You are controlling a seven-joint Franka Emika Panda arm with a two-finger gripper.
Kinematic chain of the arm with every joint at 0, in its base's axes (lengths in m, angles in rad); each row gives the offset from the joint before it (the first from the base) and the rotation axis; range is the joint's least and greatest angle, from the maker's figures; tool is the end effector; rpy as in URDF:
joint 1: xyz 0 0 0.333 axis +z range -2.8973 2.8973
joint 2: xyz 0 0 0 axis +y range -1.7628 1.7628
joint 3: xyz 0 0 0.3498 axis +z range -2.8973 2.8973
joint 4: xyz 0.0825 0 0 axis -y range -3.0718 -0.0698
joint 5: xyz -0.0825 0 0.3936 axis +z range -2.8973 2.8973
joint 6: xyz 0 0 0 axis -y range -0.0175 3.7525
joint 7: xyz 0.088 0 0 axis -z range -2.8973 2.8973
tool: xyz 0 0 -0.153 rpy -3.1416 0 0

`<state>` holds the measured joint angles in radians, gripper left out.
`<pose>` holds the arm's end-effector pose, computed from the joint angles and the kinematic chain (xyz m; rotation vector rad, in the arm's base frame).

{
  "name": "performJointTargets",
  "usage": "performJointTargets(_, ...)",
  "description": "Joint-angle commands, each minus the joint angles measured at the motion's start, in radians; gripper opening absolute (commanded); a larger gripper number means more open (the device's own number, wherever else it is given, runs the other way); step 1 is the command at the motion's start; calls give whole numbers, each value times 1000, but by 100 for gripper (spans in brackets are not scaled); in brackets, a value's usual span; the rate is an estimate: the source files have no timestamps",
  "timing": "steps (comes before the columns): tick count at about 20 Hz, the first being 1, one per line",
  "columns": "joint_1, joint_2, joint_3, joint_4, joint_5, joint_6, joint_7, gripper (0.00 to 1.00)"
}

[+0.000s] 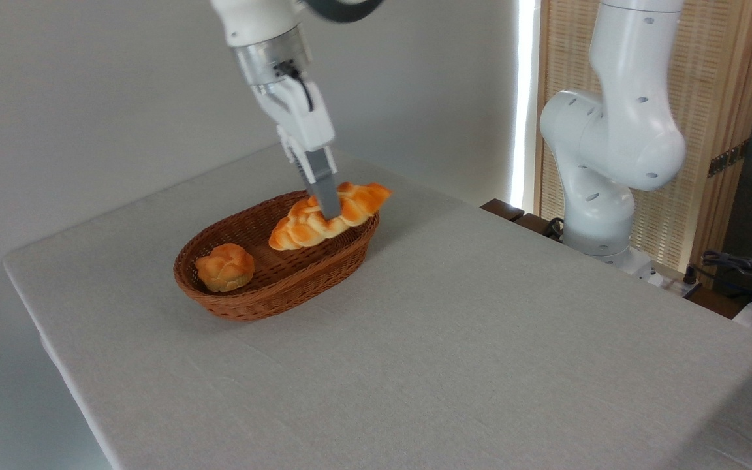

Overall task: Put bread into the basket
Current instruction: 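Lift the braided roll and carry it over the wicker basket, then lower the roll into the basket beside the bun and open the gripper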

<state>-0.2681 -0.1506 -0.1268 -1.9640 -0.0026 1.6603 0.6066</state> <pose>0.4556 -0.1932 0.5115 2.7500 -1.4991 -0.2435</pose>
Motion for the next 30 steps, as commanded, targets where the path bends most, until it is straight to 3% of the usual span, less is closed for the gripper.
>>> performJointTargets(1,-43,100,-37,48,-13,48,-152,35)
performJointTargets(4,-69,155,-63,45,-27,125,-232,68)
performJointTargets(5,-75,166,-65,43,-22,131,-252,91)
performJointTargets(6,-77,167,-66,43,-19,131,-269,100)
performJointTargets(20,-74,160,-67,45,-17,122,-248,100)
performJointTargets(24,-72,125,-54,59,-13,124,-237,100)
performJointTargets(30,-66,91,74,172,-14,47,-84,100)
